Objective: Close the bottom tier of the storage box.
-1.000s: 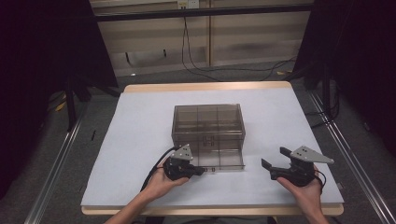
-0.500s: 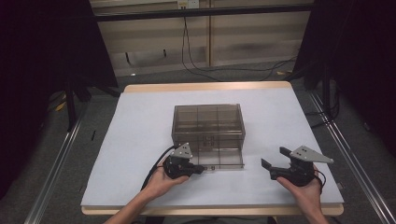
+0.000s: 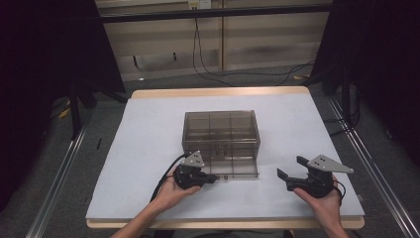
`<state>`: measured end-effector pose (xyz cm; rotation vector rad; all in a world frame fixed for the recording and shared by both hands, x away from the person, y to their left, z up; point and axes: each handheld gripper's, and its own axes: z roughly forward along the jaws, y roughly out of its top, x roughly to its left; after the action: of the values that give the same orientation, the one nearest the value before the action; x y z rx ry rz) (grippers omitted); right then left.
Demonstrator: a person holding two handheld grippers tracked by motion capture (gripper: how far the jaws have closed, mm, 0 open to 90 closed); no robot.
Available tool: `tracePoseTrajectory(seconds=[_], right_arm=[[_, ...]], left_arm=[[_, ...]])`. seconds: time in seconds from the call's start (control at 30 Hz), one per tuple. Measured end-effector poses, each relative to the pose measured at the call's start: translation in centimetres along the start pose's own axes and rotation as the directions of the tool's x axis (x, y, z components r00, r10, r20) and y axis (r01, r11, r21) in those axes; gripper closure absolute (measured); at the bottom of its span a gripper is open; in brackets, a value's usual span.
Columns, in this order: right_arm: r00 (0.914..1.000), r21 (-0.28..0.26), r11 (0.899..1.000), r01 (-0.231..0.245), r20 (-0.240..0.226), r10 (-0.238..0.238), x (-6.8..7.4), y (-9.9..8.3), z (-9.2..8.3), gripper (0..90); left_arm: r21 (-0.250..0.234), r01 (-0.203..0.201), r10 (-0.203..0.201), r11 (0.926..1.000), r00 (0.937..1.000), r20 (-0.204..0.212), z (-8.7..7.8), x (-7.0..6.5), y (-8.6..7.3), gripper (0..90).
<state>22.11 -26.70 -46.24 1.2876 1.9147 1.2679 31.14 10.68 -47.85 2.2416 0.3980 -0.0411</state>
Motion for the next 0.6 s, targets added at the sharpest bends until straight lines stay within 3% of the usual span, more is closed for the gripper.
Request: tracePoseTrajectory(seconds=[0.17, 0.2, 0.23, 0.3, 0.33, 0.37, 0.6], right_arm=[[1.0000, -0.001, 1.000, -0.001, 0.003, 0.001, 0.10, 0.01, 0.07, 14.0], [1.0000, -0.001, 1.000, -0.001, 0.002, 0.001, 0.09, 0.01, 0.07, 14.0], [1.0000, -0.001, 1.000, -0.001, 0.002, 0.001, 0.09, 0.01, 0.08, 14.0], [1.0000, 0.000, 1.000, 0.001, 0.001, -0.001, 0.08, 0.00, 0.07, 14.0], [1.0000, 0.000, 1.000, 0.000, 0.002, 0.000, 0.08, 0.00, 0.08, 14.0], [1.0000, 0.000, 1.000, 0.000, 0.002, 0.000, 0.08, 0.00, 0.08, 14.0], [1.0000, 0.004, 1.000, 0.004, -0.003, -0.004, 0.12, 0.01, 0.17, 13.8]], left_arm=[[0.010, -0.002, 0.002, 0.9999, 1.0000, -0.005, -0.06, 0.11, 0.06, 90.0], [-0.013, 0.002, -0.002, 0.9999, 1.0000, -0.002, 0.08, 0.15, -0.01, 90.0], [0.007, 0.001, -0.001, 1.0000, 1.0000, -0.006, -0.07, 0.17, 0.08, 90.0], [-0.019, 0.016, -0.016, 0.9997, 0.9999, -0.005, 0.08, 0.11, 0.08, 90.0], [0.000, -0.002, 0.002, 1.0000, 1.0000, -0.006, -0.04, 0.23, 0.15, 90.0], [-0.032, 0.022, -0.022, 0.9992, 0.9998, 0.002, 0.14, 0.14, 0.07, 90.0], [-0.016, 0.014, -0.014, 0.9998, 0.9998, -0.012, -0.09, 0.46, 0.17, 90.0]])
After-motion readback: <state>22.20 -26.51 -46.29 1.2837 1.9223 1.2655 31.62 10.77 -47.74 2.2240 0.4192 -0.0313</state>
